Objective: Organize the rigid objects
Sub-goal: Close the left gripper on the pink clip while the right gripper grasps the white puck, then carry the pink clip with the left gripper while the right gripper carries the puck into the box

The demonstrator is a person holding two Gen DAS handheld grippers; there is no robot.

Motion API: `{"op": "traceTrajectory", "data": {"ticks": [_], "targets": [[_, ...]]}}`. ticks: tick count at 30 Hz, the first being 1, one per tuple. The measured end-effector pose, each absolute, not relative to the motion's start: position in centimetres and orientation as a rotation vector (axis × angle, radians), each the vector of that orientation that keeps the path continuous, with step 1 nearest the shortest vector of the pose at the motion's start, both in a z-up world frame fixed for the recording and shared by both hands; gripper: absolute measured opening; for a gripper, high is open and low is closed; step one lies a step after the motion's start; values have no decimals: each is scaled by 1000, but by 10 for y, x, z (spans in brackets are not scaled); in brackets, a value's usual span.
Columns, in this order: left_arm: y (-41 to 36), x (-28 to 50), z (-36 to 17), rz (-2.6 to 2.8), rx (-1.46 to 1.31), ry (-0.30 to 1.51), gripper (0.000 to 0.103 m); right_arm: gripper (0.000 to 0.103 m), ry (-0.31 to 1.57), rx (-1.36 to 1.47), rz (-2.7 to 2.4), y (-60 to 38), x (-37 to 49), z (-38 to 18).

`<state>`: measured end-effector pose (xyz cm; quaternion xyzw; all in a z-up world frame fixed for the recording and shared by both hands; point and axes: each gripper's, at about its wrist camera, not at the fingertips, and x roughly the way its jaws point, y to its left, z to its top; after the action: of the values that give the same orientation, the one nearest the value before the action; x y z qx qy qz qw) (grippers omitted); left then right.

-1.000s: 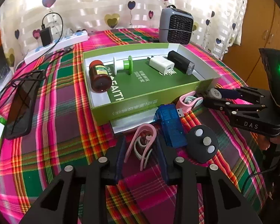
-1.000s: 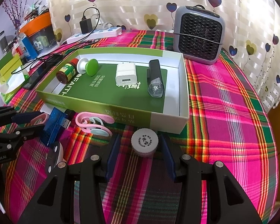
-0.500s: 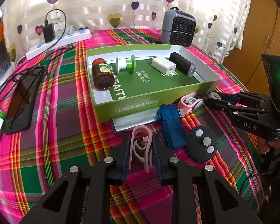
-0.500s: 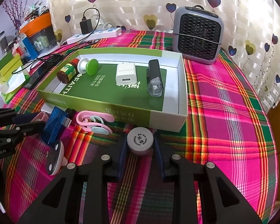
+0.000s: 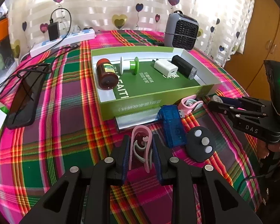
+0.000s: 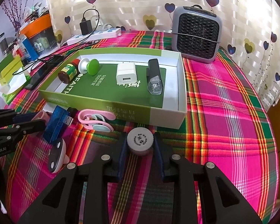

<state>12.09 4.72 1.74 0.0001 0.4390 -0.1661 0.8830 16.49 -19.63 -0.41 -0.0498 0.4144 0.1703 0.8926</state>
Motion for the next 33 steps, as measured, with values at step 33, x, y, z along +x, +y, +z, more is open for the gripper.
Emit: {"op": "traceTrajectory", "data": {"ticks": [33], "targets": [[35,181,55,-359,-68,869,22,29,786,-80,414,-183,198,39]]}}
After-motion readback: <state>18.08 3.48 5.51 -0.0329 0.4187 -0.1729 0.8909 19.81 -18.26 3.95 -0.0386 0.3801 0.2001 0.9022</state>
